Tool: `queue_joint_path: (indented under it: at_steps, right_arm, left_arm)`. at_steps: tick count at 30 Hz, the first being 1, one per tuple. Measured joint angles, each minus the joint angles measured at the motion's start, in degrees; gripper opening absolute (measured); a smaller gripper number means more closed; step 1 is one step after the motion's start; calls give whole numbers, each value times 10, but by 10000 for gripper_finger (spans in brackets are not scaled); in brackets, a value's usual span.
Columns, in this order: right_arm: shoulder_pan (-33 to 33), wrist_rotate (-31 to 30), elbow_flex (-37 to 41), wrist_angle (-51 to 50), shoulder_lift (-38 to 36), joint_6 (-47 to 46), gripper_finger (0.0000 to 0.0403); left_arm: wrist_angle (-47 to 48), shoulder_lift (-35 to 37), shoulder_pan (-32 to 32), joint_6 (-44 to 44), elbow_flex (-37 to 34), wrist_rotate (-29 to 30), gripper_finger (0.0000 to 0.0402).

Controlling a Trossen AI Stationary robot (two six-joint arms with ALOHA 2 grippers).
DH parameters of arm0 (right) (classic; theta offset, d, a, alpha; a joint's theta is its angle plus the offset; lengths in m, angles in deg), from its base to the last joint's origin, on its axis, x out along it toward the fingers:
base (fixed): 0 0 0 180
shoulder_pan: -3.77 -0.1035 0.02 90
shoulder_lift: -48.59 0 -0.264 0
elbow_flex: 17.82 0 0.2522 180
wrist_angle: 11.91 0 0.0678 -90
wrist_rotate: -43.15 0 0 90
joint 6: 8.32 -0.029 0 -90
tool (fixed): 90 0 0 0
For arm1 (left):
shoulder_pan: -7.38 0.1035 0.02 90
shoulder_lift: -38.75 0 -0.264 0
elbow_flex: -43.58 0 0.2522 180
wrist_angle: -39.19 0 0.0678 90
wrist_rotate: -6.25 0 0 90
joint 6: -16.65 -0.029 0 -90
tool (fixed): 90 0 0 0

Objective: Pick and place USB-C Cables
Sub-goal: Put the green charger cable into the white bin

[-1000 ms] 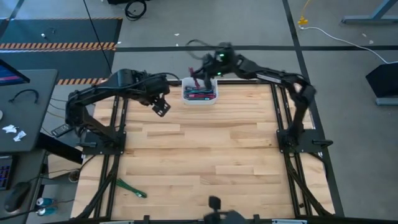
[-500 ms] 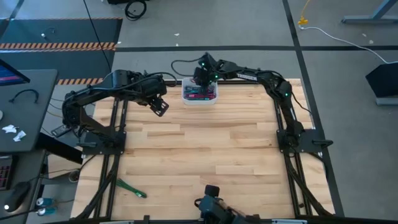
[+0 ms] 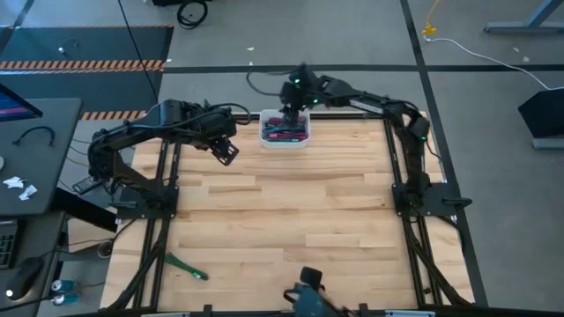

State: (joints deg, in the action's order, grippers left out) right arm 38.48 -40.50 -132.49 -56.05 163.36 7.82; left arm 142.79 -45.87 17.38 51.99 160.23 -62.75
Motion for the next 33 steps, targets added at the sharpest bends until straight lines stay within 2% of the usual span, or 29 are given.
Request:
queue_joint_path:
  at_steps: [4,11,13,17,20,24,29,33]
  right_arm:
    - [-6,54,65,31,-88,-32,159]
    - [-46,68,331,175,-270,-90,117]
    - [-54,67,391,203,-316,-105,109]
    - [-65,52,474,238,-379,-129,105]
    - [-66,44,500,244,-403,-132,104]
    - [-65,41,509,241,-416,-131,105]
    - [-65,42,510,244,-418,-129,105]
    - [-65,53,510,241,-421,-127,105]
  left_arm:
    - [2,0,-27,13,0,4,201]
    - [1,8,-127,115,-29,-1,196]
    - [0,18,-156,149,-62,-24,193]
    - [1,40,-201,181,-164,-131,192]
    - [-12,50,-236,175,-246,-201,191]
    - [-52,50,-297,113,-327,-264,190]
    - [-179,46,-373,3,-385,-309,200]
    - [-236,47,-413,17,-413,-327,225]
